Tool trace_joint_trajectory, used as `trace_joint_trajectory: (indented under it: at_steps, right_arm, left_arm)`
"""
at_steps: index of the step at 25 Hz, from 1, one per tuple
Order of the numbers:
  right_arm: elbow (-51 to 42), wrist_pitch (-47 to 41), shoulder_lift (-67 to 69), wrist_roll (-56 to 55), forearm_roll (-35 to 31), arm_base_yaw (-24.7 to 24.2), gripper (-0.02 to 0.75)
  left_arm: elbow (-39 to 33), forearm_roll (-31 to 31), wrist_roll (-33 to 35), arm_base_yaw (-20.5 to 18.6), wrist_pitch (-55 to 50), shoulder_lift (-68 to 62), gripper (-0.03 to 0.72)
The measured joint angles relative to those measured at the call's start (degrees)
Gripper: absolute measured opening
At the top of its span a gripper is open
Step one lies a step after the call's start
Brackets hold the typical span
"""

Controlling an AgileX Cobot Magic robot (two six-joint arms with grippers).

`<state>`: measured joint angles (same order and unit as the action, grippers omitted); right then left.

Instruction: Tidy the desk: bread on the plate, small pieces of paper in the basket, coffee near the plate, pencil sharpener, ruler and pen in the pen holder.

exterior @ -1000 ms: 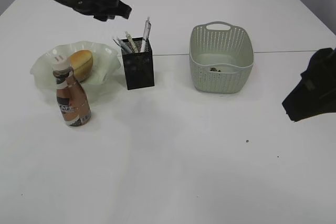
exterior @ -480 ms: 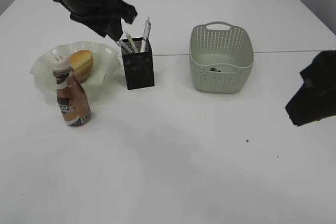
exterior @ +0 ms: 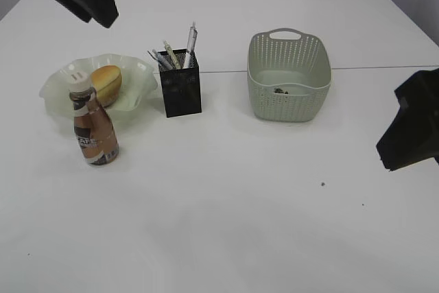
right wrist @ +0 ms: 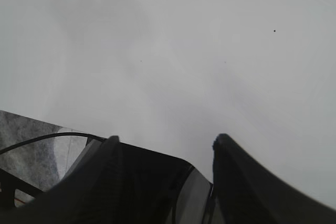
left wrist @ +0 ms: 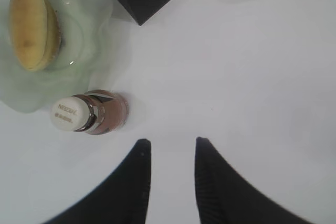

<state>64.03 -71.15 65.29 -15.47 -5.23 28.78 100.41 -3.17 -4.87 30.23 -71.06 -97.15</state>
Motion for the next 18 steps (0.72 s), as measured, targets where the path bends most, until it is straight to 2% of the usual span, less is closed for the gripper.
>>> trace_joint_trajectory:
  at_steps: [3,8,14,18]
  right_arm:
    - [0.0,0.0,0.0,-1.0,0.0,0.0,0.451]
    - [0.0,0.0,-0.1,-0.8,-3.0,0.0,0.46]
    - [0.0,0.0,-6.6,1.4,-2.7,0.0,0.461]
    - [0.0,-0.4,-15.1,1.6,-0.2,0.0,0.461]
  left_arm:
    - [0.0,2.0,0.3,0.0,-0.2,4.2,0.223]
    - [-1.2,5.2,0.6,0.0,-0.6,12.9,0.23]
    - [-10.4,7.3,0.6,0.0,-1.1,27.2,0.262]
    - [-17.1,7.4,0.6,0.0,-1.1,36.4,0.35]
